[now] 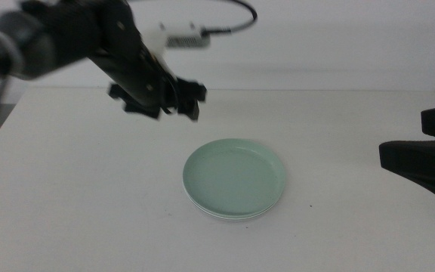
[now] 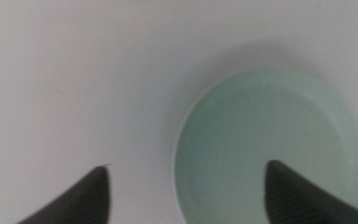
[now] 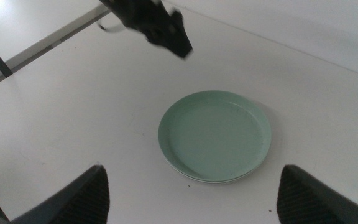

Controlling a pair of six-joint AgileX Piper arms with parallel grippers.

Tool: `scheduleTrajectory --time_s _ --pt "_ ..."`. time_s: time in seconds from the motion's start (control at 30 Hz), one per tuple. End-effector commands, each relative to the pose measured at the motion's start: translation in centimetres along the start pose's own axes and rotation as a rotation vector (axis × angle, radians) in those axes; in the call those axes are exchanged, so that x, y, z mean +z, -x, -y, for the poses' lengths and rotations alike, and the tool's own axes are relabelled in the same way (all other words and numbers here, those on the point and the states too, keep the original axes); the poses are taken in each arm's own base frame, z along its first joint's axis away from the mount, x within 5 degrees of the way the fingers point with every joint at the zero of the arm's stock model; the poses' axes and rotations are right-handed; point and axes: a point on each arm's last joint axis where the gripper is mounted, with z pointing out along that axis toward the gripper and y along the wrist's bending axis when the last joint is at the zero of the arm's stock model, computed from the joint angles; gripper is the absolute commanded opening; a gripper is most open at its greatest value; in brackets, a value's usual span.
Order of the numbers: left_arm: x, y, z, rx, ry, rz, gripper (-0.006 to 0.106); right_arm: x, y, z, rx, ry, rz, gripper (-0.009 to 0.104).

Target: Stack the three bowls on top of each other.

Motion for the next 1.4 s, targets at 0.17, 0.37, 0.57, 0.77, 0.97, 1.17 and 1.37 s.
scheduleTrajectory --time_s 0.17,0.37,0.57,0.77,0.97,1.17,1.37 --pt "-11.1 -3.9 0.4 0.051 0.032 0.286 0.094 0.0 -0.1 0.1 -0.002 -0.008 0.006 0.083" --pt "-18.0 -11.0 -1.0 0.135 0.12 0.521 0.094 0.0 -0.1 0.1 -0.002 -0.008 0.006 0.083" --pt "-21.6 -16.2 -2.1 0.088 0.152 0.652 0.094 0.0 -0.1 0.1 -0.002 -0.008 0.006 0.083" --pt "-22.6 -17.8 -2.4 0.09 0.157 0.692 0.094 0.0 -0.1 0.1 -0.002 -0.008 0.006 0.083" --pt "-22.8 -17.7 -2.3 0.094 0.149 0.719 0.094 0.0 -0.1 0.1 -0.002 -0.008 0.006 0.083" --pt "-23.0 -18.3 -2.6 0.06 0.13 0.77 0.094 0.0 -0.1 0.1 -0.002 -0.008 0.006 0.083" --pt "-24.6 -19.7 -3.9 0.055 0.225 0.827 0.094 0.0 -0.1 0.1 -0.002 -0.008 0.006 0.083"
